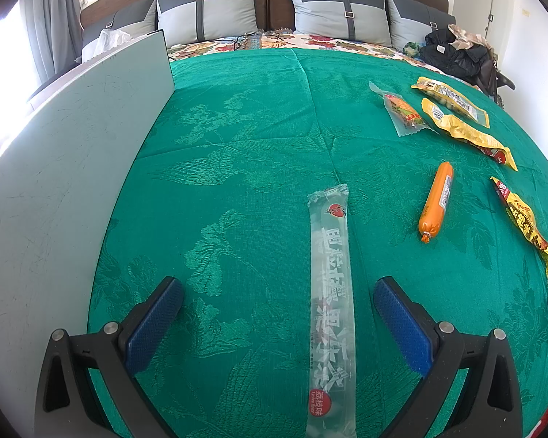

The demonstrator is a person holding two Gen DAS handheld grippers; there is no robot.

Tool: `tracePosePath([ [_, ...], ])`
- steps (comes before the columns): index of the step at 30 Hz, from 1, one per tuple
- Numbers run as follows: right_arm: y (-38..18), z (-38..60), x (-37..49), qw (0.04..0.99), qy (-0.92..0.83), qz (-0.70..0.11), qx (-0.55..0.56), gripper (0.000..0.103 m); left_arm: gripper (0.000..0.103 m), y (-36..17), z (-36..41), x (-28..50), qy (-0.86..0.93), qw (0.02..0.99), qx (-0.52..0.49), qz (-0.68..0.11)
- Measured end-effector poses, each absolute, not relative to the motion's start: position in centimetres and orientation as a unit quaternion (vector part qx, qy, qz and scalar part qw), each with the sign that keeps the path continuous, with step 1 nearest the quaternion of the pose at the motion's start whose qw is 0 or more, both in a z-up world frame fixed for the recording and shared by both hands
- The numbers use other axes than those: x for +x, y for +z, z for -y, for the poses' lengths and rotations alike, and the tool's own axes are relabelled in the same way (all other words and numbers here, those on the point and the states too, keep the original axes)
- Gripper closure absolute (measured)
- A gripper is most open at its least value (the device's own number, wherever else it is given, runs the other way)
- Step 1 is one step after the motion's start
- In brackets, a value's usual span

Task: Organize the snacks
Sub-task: 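Hold the stick pouch with the left tool while the right tool moves to the yellow chicken-feet bag, then grasp the yellow chicken-feet bag with the right tool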

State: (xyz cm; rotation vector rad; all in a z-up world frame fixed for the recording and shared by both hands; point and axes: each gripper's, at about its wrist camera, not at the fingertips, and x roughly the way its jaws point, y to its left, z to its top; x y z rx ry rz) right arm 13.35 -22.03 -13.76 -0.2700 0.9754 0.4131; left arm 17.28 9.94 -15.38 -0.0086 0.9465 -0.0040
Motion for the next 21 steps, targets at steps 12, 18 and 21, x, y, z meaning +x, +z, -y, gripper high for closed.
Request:
tracePosePath([
  [12,-14.4,21.2,12.3,0.861,0.215,-0.439,-0.136,0.011,0.0,-15.3,-9.9,17.3,-0.002,0.89,-0.004,-0.456],
  [18,-14.5,21.2,12.1,0.867,0.217,-0.429,-0.133,0.009,0.0,-15.4,-9.9,17.3,-0.002,0.89,-0.004,-0.456],
  [21,-14.6,21.3,11.9,0.87,0.218,-0.422,-0.132,0.008,0.0,-15.4,-9.9,17.3,-0.002,0.89,-0.004,-0.456],
])
